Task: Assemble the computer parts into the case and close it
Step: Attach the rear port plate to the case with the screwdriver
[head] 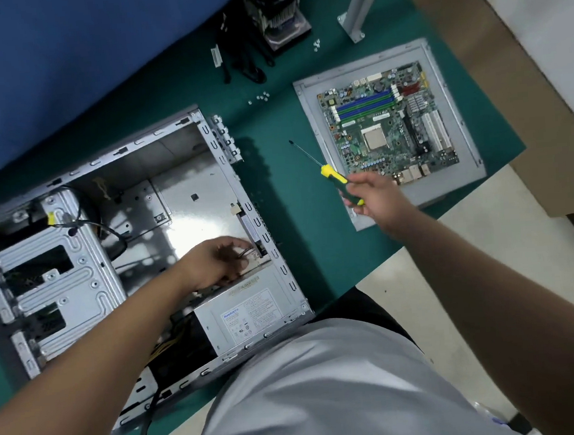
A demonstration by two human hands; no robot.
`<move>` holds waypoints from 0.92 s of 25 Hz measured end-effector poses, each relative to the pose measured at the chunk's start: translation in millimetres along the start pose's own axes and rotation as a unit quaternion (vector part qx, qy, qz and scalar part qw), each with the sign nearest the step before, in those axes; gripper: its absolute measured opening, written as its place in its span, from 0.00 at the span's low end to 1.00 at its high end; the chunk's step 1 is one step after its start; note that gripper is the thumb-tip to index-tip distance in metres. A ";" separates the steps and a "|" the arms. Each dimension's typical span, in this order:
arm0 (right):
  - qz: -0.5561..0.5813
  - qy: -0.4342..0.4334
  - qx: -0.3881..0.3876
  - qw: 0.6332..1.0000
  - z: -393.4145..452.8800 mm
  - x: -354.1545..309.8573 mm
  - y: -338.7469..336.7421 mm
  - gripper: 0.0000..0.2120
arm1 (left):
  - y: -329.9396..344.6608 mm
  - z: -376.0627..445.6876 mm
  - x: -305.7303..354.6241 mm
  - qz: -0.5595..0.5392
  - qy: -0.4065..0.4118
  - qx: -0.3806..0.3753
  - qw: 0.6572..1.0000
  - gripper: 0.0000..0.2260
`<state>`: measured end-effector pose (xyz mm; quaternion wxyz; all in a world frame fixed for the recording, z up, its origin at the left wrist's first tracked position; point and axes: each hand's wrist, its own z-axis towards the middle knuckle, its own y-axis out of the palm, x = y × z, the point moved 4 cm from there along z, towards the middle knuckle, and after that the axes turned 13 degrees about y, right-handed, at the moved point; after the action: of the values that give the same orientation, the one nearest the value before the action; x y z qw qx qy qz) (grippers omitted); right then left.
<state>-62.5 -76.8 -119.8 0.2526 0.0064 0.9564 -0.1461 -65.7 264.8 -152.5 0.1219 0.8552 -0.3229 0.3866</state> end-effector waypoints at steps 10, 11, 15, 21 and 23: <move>-0.450 -0.071 0.199 0.868 -4.4 17.2 48.3 0.21 | -7.6 -56.4 38.5 0.080 0.036 0.037 0.995 0.06; -0.451 -0.067 0.196 0.868 -8.1 16.7 47.4 0.23 | -3.5 -61.0 39.7 0.028 0.039 0.037 0.998 0.10; -0.386 -0.168 0.170 0.891 -47.7 -4.6 49.4 0.23 | 9.0 -71.8 37.5 -0.162 0.036 0.065 0.984 0.23; -0.330 -0.380 -0.012 0.864 -147.4 -39.0 104.7 0.14 | 22.9 -83.6 57.6 -0.120 0.070 0.069 0.988 0.38; -0.394 -0.384 -0.018 0.835 -157.9 -41.5 127.9 0.19 | 26.5 -84.6 61.6 -0.109 0.091 0.064 0.988 0.40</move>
<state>-91.3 92.8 -4.0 0.5204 -0.4324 0.7068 -0.2066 -101.7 255.1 -51.2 0.1372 0.8527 -0.1895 0.4671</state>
